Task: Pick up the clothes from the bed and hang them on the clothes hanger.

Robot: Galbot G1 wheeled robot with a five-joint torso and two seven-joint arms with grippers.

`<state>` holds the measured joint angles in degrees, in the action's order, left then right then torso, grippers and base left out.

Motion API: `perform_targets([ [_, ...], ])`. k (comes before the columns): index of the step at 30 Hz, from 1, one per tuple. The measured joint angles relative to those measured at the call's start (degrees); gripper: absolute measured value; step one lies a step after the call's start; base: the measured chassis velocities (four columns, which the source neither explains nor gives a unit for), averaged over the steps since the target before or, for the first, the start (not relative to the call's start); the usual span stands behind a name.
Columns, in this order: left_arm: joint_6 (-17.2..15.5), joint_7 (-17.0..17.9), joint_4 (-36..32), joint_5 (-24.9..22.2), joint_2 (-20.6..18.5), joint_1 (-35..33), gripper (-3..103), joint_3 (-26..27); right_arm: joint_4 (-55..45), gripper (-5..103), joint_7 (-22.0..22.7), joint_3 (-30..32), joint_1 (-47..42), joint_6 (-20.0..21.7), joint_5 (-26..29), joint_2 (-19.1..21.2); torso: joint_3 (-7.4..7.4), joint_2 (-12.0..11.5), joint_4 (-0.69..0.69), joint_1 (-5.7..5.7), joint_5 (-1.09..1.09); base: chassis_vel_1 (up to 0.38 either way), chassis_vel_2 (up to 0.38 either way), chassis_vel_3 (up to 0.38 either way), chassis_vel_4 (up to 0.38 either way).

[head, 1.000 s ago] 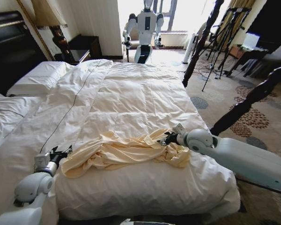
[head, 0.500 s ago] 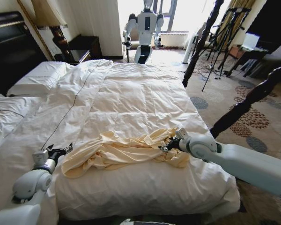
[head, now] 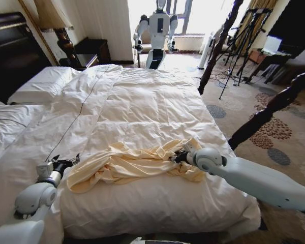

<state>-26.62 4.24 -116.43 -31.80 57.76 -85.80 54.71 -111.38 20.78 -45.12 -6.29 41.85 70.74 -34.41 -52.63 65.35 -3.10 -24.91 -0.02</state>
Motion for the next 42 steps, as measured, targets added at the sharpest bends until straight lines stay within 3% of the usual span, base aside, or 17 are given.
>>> perform_targets([
  [1, 0.43, -0.44, 0.18, 0.03, -0.18, 0.42, 100, -0.67, 0.10, 31, -0.07, 0.00, 0.02, 0.00, -0.04, -0.02, 0.00, 0.00, 0.00, 0.00, 0.00, 0.000, 0.000, 0.000, 0.000],
  [2, 0.98, -0.97, 0.68, -0.01, -0.53, 1.65, 100, -2.16, 0.30, 20, -0.12, 0.09, 0.05, -0.01, -0.06, -0.02, 0.00, 0.00, -0.01, 0.00, -0.01, 0.000, 0.000, 0.000, 0.000],
  [5, 1.47, -1.68, 1.51, 0.03, -0.98, 3.42, 100, -4.20, 0.40, 15, 0.02, 0.19, 0.06, -0.03, -0.06, 0.08, 0.00, 0.00, -0.02, 0.00, 0.00, 0.000, 0.000, 0.000, 0.000],
  [7, 1.57, -2.22, 3.38, 0.53, -1.80, 6.37, 100, -7.93, 0.35, 5, 0.34, 0.33, 0.02, -0.04, -0.06, 0.51, 0.00, 0.00, -0.01, 0.00, 0.00, 0.000, 0.000, 0.000, 0.000],
  [9, 1.57, -2.26, 3.68, 0.61, -1.94, 6.81, 100, -8.54, 0.31, 5, 0.40, 0.35, 0.00, -0.04, -0.06, 0.57, 0.00, 0.00, -0.02, 0.00, 0.00, 0.000, 0.000, 0.000, 0.000],
  [10, 1.31, -2.57, 5.07, 0.84, -2.49, 8.46, 100, -10.91, 0.13, -2, 0.74, 0.54, -0.12, -0.05, 0.00, 0.88, 0.00, 0.00, -0.03, 0.00, 0.00, 0.000, 0.000, 0.000, 0.000],
  [13, -1.16, -2.98, 6.77, 0.86, -3.08, 10.51, 100, -13.52, 0.16, -2, 0.95, 1.00, -0.21, -0.06, 0.05, 1.18, 0.00, 0.00, -0.02, 0.00, 0.00, 0.000, 0.000, 0.000, 0.000],
  [15, -5.45, -3.15, 8.03, -0.93, -3.68, 12.44, 100, -15.50, 0.45, -2, 0.99, 1.54, -0.25, -0.06, 0.08, 1.49, 0.00, 0.00, -0.01, 0.00, 0.00, 0.000, 0.000, 0.000, 0.000],
  [16, -6.08, -3.15, 8.38, -1.18, -3.82, 12.85, 100, -15.88, 0.52, -2, 0.99, 1.66, -0.27, -0.06, 0.08, 1.58, 0.00, 0.00, 0.00, 0.00, 0.00, 0.000, 0.000, 0.000, 0.000],
  [21, -7.59, -3.78, 12.10, -1.46, -4.95, 15.25, 100, -18.28, 0.72, -2, 0.99, 2.29, -0.62, -0.06, 0.21, 1.97, 0.00, 0.00, -0.03, 0.00, -0.01, 0.000, 0.000, 0.000, 0.000],
  [29, -8.08, -8.16, 12.94, -0.13, -5.85, 14.63, 103, -18.47, 2.59, 0, 0.90, 2.16, -0.38, -0.06, 0.07, 0.81, 0.00, 0.00, 0.00, 0.00, 0.00, 0.000, 0.000, 0.000, 0.000],
  [31, -6.32, -9.98, 14.48, 1.19, -5.77, 15.07, 90, -19.78, 3.55, 0, 1.33, 2.30, -0.34, -0.06, 0.09, -0.33, 0.00, 0.00, -0.02, 0.00, 0.00, 0.000, 0.000, 0.000, 0.000],
  [37, -5.06, -10.73, 14.55, 2.76, -5.72, 14.90, 78, -19.84, 4.25, 0, 1.75, 2.30, -0.24, -0.05, 0.10, -1.24, 0.00, 0.00, 0.00, 0.00, -0.01, 0.000, 0.000, 0.000, 0.000],
  [42, -3.16, -11.61, 13.65, 4.09, -5.90, 14.64, 62, -19.78, 4.51, 0, 2.14, 2.32, -0.39, -0.05, 0.03, -1.51, 0.00, 0.00, -0.01, 0.00, 0.00, 0.000, 0.000, 0.000, 0.000],
])
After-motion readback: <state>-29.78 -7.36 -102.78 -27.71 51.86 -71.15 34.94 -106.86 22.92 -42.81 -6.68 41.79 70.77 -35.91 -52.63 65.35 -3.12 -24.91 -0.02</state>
